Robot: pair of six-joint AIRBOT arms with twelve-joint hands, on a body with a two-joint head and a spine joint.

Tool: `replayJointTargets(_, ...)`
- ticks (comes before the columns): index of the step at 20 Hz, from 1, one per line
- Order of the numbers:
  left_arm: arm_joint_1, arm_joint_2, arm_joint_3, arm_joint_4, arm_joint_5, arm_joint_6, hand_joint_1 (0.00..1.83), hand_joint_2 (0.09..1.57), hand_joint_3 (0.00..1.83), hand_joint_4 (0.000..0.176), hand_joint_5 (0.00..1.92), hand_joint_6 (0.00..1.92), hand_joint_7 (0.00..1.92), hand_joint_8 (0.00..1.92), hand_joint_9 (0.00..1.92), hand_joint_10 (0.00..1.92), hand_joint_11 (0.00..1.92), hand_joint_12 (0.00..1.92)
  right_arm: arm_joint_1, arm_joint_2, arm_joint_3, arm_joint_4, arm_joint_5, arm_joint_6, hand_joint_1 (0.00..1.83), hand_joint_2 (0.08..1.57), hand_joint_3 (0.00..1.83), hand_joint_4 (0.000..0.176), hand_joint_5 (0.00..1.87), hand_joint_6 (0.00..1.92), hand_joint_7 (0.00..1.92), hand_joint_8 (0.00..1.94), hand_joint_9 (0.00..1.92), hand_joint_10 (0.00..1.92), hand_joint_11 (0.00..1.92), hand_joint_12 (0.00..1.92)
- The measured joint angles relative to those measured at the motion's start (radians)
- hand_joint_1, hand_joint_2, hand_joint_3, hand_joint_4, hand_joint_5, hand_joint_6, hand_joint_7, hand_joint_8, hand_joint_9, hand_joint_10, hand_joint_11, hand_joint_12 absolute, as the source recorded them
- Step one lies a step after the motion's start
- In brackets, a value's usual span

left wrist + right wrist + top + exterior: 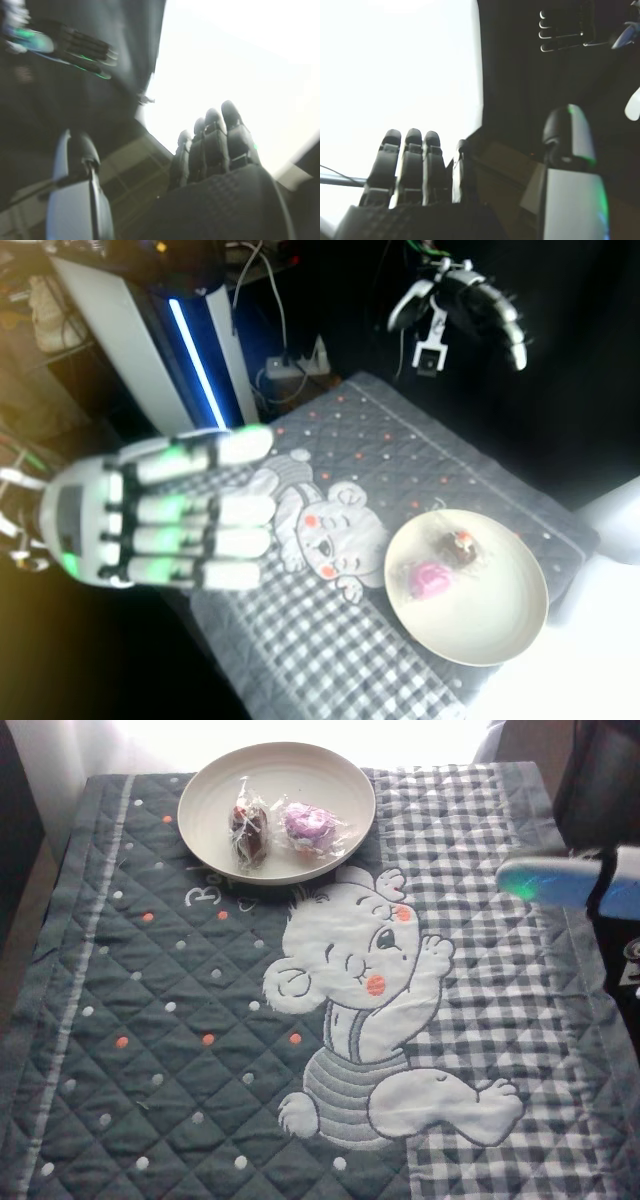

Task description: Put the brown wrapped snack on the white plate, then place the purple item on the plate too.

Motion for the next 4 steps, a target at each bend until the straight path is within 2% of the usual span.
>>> replayJointTargets(1, 0.003, 0.000, -0.002, 0.000, -0.003, -0.001, 0.26, 1.04, 0.02, 0.016, 0.08, 0.00, 0.15, 0.00, 0.19, 0.00, 0.00, 0.79, 0.000, 0.002, -0.001, 0.019, 0.015, 0.000, 0.75, 0.81, 0.00, 0.160, 0.13, 0.01, 0.17, 0.02, 0.14, 0.02, 0.04, 0.02)
replayJointTargets(2, 0.013, 0.000, -0.008, 0.000, -0.013, -0.013, 0.26, 1.05, 0.01, 0.005, 0.08, 0.00, 0.11, 0.00, 0.19, 0.00, 0.00, 0.81, 0.000, 0.002, -0.001, 0.033, 0.034, 0.000, 0.70, 0.82, 0.00, 0.154, 0.12, 0.00, 0.15, 0.00, 0.14, 0.02, 0.06, 0.04)
replayJointTargets(3, 0.018, -0.006, -0.013, 0.003, -0.024, -0.018, 0.27, 1.08, 0.02, 0.000, 0.08, 0.00, 0.09, 0.00, 0.17, 0.00, 0.00, 0.81, 0.000, 0.002, -0.001, 0.033, 0.042, -0.001, 0.66, 0.85, 0.02, 0.172, 0.12, 0.00, 0.15, 0.00, 0.11, 0.00, 0.05, 0.03)
replayJointTargets(4, 0.021, -0.014, -0.014, 0.003, -0.025, -0.020, 0.27, 1.08, 0.02, 0.000, 0.08, 0.00, 0.09, 0.00, 0.17, 0.00, 0.00, 0.81, 0.000, 0.001, -0.001, 0.030, 0.048, -0.001, 0.66, 0.85, 0.02, 0.172, 0.12, 0.00, 0.15, 0.00, 0.11, 0.00, 0.05, 0.03)
